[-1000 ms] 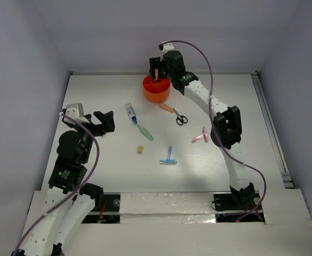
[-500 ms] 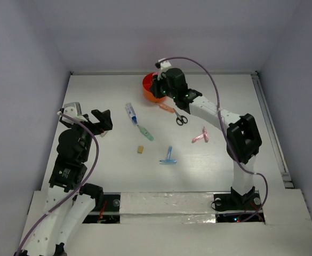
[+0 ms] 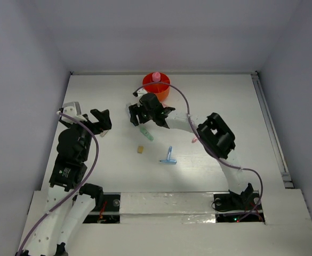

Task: Sort the stationery into containers
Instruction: Pick up the stationery from the center of the board.

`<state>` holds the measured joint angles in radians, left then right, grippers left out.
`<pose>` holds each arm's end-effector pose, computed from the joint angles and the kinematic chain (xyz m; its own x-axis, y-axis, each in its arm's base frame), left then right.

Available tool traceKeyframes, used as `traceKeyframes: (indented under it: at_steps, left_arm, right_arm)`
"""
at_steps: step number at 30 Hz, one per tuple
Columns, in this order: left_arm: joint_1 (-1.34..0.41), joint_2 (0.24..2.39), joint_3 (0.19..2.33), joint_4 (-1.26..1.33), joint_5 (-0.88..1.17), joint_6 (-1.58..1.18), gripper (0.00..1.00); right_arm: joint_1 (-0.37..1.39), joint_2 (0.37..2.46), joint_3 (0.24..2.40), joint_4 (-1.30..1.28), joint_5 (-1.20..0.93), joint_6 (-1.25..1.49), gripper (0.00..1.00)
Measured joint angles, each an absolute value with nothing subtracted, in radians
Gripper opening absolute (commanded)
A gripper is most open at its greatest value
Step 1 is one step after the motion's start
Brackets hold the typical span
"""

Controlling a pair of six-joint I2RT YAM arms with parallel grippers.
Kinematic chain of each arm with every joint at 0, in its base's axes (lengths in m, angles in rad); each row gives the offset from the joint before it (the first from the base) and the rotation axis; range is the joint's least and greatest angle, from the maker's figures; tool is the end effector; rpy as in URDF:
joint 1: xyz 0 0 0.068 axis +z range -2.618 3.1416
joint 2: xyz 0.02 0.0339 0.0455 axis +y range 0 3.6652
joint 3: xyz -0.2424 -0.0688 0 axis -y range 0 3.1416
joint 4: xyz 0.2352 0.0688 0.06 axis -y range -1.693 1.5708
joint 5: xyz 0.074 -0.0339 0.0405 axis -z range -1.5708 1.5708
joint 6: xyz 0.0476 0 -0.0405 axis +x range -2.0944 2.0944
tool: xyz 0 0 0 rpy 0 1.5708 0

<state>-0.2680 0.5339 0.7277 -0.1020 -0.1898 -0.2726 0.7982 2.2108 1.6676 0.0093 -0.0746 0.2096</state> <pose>0.1478 -0.0313 0.3521 0.0639 -0.2917 -0.9544 0.0998 0.9534 -0.2848 0.3476 0.3617 0.1759 -0.5053 -0.2212 -0.8341 -0.6684 0.7117 0.2162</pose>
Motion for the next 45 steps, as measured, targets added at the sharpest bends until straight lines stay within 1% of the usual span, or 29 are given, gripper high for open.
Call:
traceKeyframes:
  at_steps: [4, 7, 11, 16, 19, 20, 21, 22, 24, 26, 31, 34, 40, 41, 45]
  left_arm:
    - [-0.267, 0.534, 0.728, -0.102, -0.187, -0.274, 0.94]
    - [-0.267, 0.534, 0.728, -0.102, -0.184, -0.276, 0.93]
    - [-0.267, 0.534, 0.728, -0.102, -0.183, -0.276, 0.93]
    - [-0.267, 0.534, 0.728, -0.102, -0.183, -0.278, 0.93]
    - [-0.267, 0.535, 0.728, -0.102, -0.183, -0.279, 0.93]
    - [-0.267, 0.535, 0.728, -0.102, -0.183, -0.279, 0.93]
    - [-0.267, 0.535, 0.728, -0.102, -0.183, -0.279, 0.93]
    - [-0.267, 0.535, 0.728, -0.102, -0.183, -0.279, 0.93]
    - [-0.267, 0.535, 0.728, -0.102, -0.183, -0.279, 0.93]
    - [-0.267, 0.537, 0.728, -0.102, -0.183, -0.28, 0.92]
    - [-0.261, 0.556, 0.728, -0.102, -0.182, -0.287, 0.91]
    - [-0.258, 0.583, 0.728, -0.102, -0.171, -0.295, 0.91]
    - [-0.239, 0.658, 0.728, -0.102, -0.123, -0.334, 0.93]
    - [-0.235, 0.67, 0.728, -0.102, -0.112, -0.348, 0.93]
    - [-0.231, 0.711, 0.727, -0.091, -0.05, -0.435, 0.93]
  right_arm:
    - [0.796, 2.315, 1.732, -0.026, -0.062, 0.214, 0.71]
    - [0.796, 2.358, 1.802, -0.041, -0.052, 0.211, 0.67]
    - [0.798, 2.392, 1.856, -0.054, -0.036, 0.21, 0.57]
    - [0.8, 2.397, 1.858, -0.073, -0.015, 0.209, 0.56]
    - [0.8, 2.397, 1.858, -0.075, -0.002, 0.206, 0.39]
    - [0.8, 2.397, 1.858, -0.076, 0.002, 0.206, 0.27]
    - [0.8, 2.397, 1.858, -0.077, 0.004, 0.205, 0.21]
    - [0.8, 2.397, 1.858, -0.078, 0.006, 0.202, 0.19]
    - [0.8, 2.397, 1.858, -0.076, 0.007, 0.199, 0.1]
    - [0.8, 2.397, 1.858, -0.074, 0.007, 0.194, 0.05]
    - [0.8, 2.384, 1.845, -0.072, -0.019, 0.171, 0.03]
    - [0.8, 2.307, 1.766, -0.07, -0.074, 0.146, 0.02]
    - [0.8, 1.985, 1.555, -0.091, -0.244, 0.096, 0.02]
    - [0.8, 1.926, 1.524, -0.091, -0.268, 0.093, 0.0]
    - [0.8, 1.752, 1.445, -0.091, -0.344, 0.094, 0.0]
